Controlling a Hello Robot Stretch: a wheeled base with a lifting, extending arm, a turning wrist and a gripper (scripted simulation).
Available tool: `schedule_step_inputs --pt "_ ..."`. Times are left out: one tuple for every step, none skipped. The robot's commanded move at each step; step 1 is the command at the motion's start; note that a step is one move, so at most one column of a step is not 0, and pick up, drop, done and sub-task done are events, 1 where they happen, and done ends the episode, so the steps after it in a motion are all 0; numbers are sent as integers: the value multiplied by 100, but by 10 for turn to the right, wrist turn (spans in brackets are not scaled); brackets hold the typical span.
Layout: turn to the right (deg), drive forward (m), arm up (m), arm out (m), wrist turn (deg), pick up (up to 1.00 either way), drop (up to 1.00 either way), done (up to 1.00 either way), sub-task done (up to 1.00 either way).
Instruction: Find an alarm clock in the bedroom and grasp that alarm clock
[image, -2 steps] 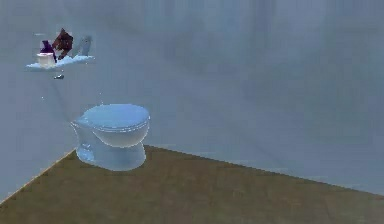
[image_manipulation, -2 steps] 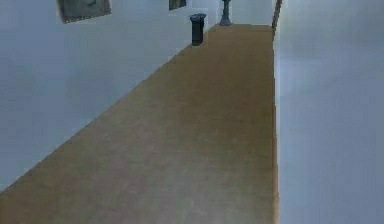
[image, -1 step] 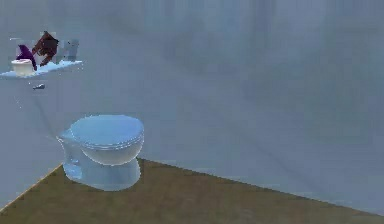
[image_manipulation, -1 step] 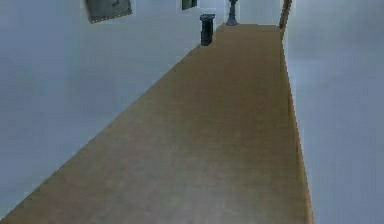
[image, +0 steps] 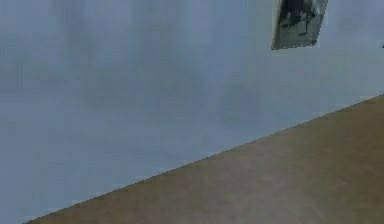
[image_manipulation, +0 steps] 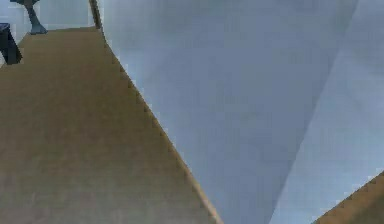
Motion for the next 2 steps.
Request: schedule_step_inputs --pt "450 0 0 0 0 0 0 0 0" --pt "150 0 0 0 0 0 0 0 0"
